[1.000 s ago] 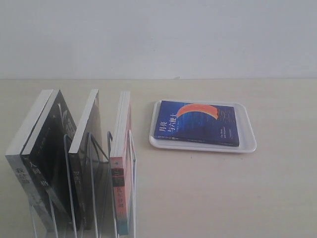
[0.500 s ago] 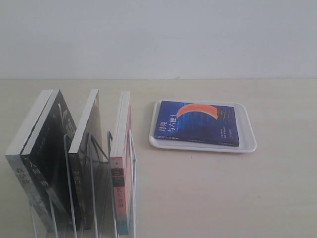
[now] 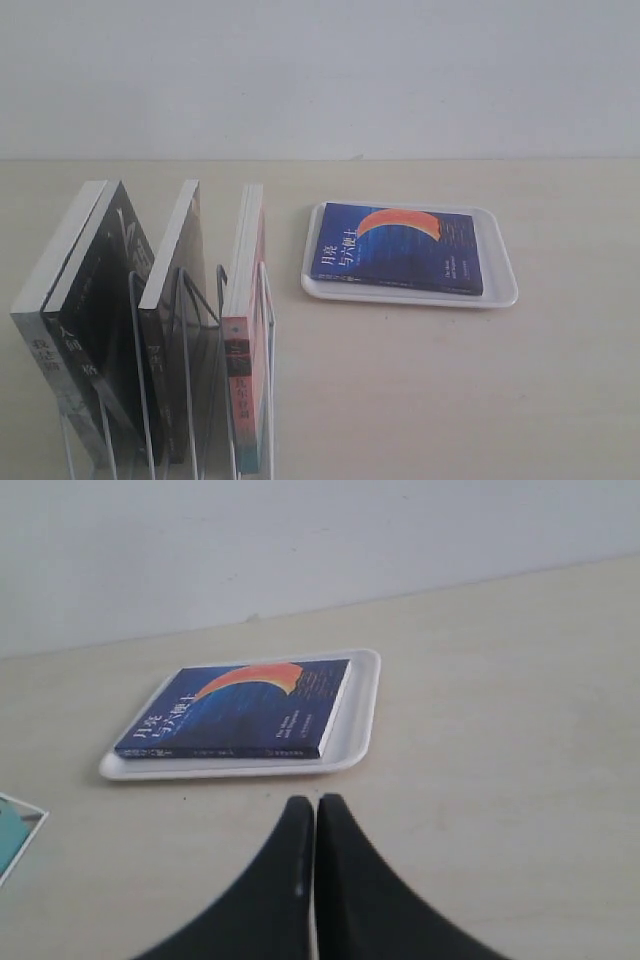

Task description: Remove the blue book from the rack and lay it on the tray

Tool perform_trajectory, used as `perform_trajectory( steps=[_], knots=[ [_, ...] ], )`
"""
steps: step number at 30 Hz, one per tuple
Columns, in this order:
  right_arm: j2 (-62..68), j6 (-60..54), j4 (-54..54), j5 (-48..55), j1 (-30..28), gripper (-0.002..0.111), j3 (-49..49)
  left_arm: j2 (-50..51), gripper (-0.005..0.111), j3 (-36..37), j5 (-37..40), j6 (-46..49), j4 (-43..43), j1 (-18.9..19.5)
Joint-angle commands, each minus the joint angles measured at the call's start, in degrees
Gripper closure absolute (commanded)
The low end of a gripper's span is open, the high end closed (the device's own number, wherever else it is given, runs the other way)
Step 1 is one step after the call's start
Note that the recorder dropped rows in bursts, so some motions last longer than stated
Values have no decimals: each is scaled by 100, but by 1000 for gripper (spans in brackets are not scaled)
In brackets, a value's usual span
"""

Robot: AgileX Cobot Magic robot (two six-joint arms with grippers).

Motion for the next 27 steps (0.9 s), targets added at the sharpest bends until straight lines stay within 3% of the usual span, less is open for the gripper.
perform_trajectory(
  steps=[1,27],
  knots=[
    [-31,-606,410,246,-7,108,-2,-18,102,19,4,-38,0,20],
    [-31,-718,-264,298,-18,108,-2,-18,102,19,4,-38,0,20]
  ],
)
